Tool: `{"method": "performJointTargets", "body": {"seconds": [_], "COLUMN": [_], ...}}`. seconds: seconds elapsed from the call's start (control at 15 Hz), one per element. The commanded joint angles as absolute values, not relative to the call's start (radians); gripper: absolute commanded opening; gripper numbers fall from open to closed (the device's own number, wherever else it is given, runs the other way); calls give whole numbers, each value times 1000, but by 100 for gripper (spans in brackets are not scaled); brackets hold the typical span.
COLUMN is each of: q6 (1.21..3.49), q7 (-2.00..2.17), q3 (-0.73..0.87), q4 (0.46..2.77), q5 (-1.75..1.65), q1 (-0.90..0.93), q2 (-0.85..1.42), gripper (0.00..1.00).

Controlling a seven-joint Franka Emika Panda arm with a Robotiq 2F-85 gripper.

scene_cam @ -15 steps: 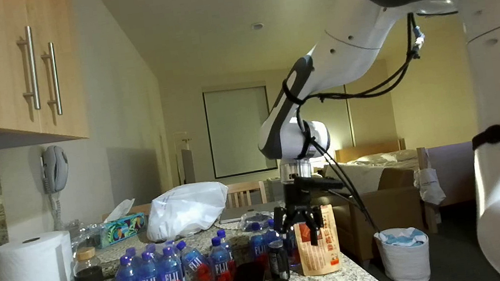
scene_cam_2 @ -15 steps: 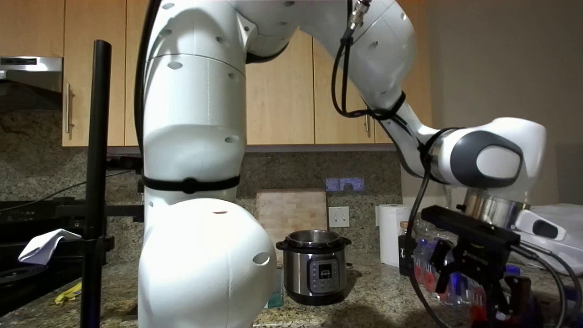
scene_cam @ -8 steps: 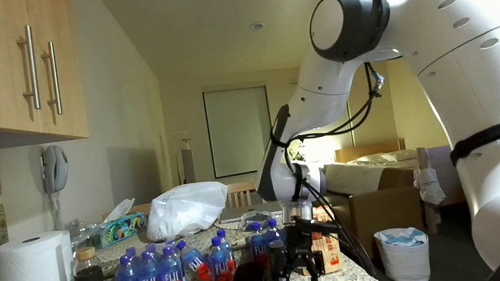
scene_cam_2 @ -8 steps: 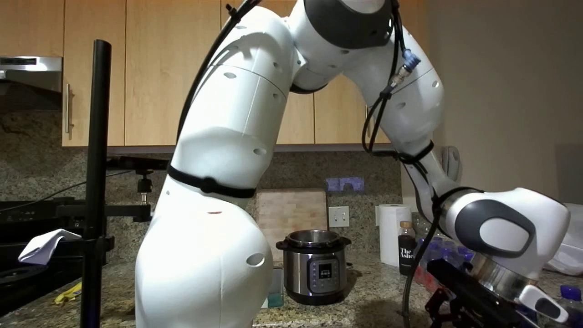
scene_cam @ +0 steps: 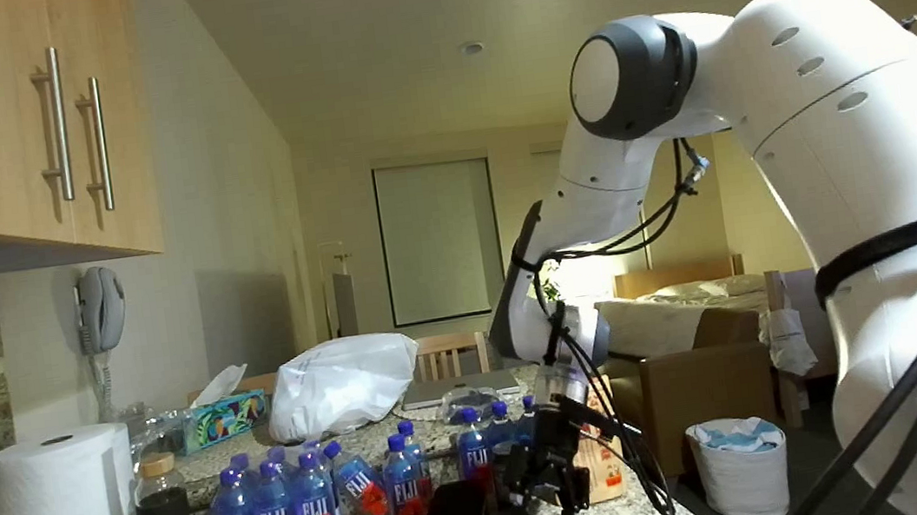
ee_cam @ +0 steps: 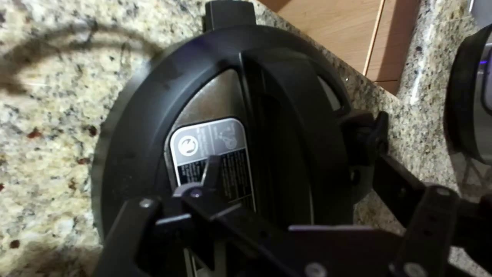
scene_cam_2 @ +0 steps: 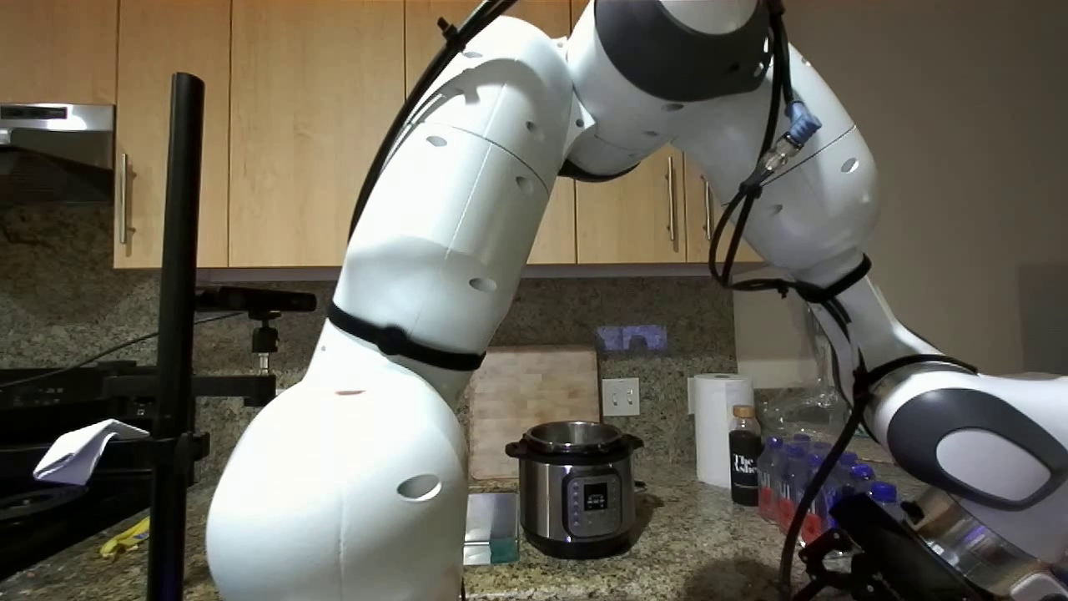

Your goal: Pick up the lid from the countertop and put it on the pressure cooker.

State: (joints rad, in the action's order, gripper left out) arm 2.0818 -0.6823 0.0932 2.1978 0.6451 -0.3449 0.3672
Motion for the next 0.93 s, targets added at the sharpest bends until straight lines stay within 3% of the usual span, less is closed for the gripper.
{"method": "performJointTargets", "body": {"seconds": [0.0,0.87], "q6": [2017,1867], "q7": [-772,-917], "q3": [87,77], "q4": [2177,2100], "q5": [678,754], "q1": [-361,-354], "q2": [365,428], "gripper": [100,100]}}
